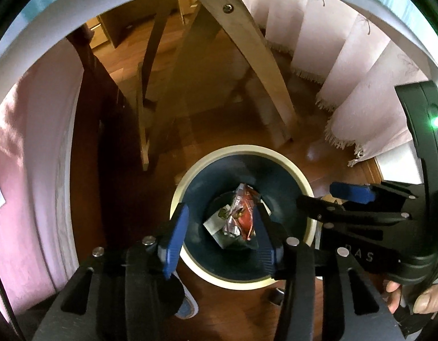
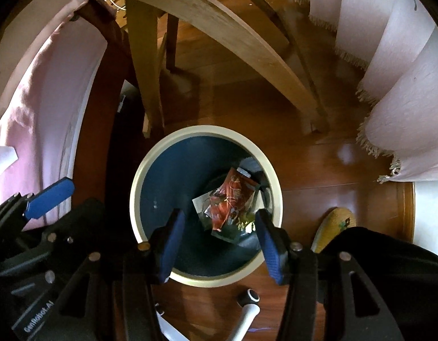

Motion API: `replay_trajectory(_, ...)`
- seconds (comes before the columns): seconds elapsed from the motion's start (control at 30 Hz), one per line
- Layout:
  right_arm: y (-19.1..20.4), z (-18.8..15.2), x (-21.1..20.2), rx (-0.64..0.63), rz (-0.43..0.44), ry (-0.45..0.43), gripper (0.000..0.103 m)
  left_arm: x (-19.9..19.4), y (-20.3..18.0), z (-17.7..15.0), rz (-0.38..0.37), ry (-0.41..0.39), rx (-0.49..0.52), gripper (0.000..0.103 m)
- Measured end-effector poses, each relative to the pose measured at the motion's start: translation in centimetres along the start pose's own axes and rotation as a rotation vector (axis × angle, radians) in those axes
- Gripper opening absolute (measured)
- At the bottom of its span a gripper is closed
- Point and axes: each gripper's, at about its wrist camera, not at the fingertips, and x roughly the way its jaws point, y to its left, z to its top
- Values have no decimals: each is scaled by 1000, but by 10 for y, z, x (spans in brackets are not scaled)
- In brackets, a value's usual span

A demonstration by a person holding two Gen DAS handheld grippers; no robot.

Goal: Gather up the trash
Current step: 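Raise both empty tools back up toward the table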

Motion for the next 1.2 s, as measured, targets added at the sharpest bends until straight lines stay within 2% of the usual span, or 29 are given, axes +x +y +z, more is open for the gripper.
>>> replay_trajectory(0.1,4,-5,-9,-14,-1,-14,52,-6,1,-2,-7,-4,-9,54)
replay_trajectory(0.17,5,-8,-14,-16,-6,-22,52,-10,0,-3,-7,-4,-17,63)
replay_trajectory(0.37,5,-15,-41,-4,-44,-51,57,-35,3,-8,-17,-9,-41,66)
replay_trajectory(0.4,6,-17,-48,-6,-46,-59,59,-42,4,-9,-20,-12,-44,67)
replay_trajectory(0.47,9,-19,-65,-20,-45,-75,66,-56,7,-12,-41,-7,-49,80)
replay_trajectory(0.63,16,-25,-113,-99,-40,-136,71,-104,14,-14,-86,-31,-39,83)
replay_trajectory(0.73,20,-24,-141,-113,-23,-168,72,-136,19,-12,-113,-37,-20,98)
replay_trajectory(0.83,22,-21,-176,-112,9,-212,72,-170,26,-5,-157,-38,-12,99)
replay_trajectory(0.97,30,-16,-224,-141,41,-259,72,-216,34,12,-166,-73,12,99)
replay_trajectory(1.2,45,-2,-316,-242,60,-362,72,-298,56,60,-222,-201,-41,99)
